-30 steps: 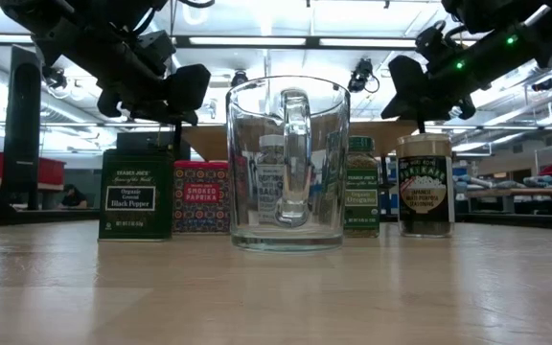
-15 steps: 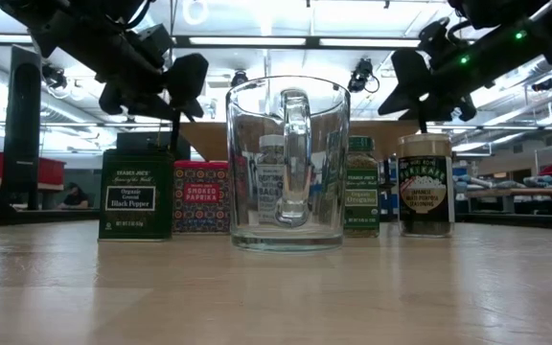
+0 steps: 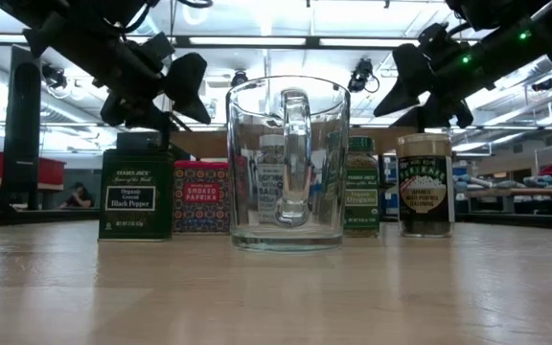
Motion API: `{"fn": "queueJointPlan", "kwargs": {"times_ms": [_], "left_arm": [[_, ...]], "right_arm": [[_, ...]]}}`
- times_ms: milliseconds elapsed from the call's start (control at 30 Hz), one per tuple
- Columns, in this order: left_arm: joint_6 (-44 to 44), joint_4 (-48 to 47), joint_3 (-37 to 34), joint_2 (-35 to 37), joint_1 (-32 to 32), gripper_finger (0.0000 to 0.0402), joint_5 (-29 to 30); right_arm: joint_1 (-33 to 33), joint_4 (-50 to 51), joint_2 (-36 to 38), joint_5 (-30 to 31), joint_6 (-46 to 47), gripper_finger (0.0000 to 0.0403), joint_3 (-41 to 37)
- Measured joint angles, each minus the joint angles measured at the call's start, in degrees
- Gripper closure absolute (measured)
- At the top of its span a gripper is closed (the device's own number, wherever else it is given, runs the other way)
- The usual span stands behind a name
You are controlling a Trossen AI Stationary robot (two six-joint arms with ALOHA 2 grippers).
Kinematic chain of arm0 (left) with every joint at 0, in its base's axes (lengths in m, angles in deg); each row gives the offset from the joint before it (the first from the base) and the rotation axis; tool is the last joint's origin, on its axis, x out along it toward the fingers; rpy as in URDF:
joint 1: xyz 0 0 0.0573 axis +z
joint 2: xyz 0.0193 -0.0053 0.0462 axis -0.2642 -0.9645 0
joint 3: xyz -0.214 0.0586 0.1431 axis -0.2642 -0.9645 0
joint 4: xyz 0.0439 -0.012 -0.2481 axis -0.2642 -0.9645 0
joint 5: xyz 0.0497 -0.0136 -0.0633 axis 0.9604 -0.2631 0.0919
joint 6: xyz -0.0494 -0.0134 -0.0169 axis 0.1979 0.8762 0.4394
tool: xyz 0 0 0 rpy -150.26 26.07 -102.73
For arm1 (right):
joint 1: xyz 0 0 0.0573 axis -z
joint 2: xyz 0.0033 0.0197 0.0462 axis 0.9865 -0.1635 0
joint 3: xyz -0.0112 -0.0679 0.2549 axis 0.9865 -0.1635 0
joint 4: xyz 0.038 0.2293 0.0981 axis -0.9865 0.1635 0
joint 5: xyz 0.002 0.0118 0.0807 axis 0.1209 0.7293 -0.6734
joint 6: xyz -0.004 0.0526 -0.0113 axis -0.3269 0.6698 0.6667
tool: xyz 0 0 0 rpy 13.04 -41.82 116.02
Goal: Shelf spices
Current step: Move the shelf to the top center of the table
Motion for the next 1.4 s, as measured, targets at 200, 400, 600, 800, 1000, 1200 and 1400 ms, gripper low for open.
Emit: {"fn": "queueJointPlan", "kwargs": {"times_ms": [200,400,600,800,1000,1200,1400], "left_arm": [[-1.0,0.5,0.1,1.7,-1.0,0.0055,2.5],[-3.1,0.8,0.1,3.2,-1.0,0.0055,2.8],[-2.6,-1.9,0.1,3.2,0.0,0.0055,0.5],[-3.1,0.9,0.0,3.3,-0.4,0.0055,0.3],[-1.2,-1.9,0.0,3.3,0.4,0.0055,-0.6],[5.6,-8.4,0.0,3.3,0.4,0.0055,4.9],[7.5,-10.5,0.0,3.3,0.4,0.0055,7.3]], "right_arm": [[-0.9,-2.8,0.0,0.0,-1.2,0.0103,0.1],[-1.0,-2.7,0.7,0.2,-2.1,0.0105,0.1],[0.1,1.2,0.6,-2.0,1.0,0.0089,0.2],[-1.1,-1.6,0.8,-1.4,1.4,0.0072,0.2],[-0.4,0.3,0.8,-0.6,2.3,0.0069,0.1],[-0.4,2.6,0.8,5.3,4.1,0.0069,0.1],[-0.4,3.4,0.7,7.4,4.7,0.0069,0.0]]}}
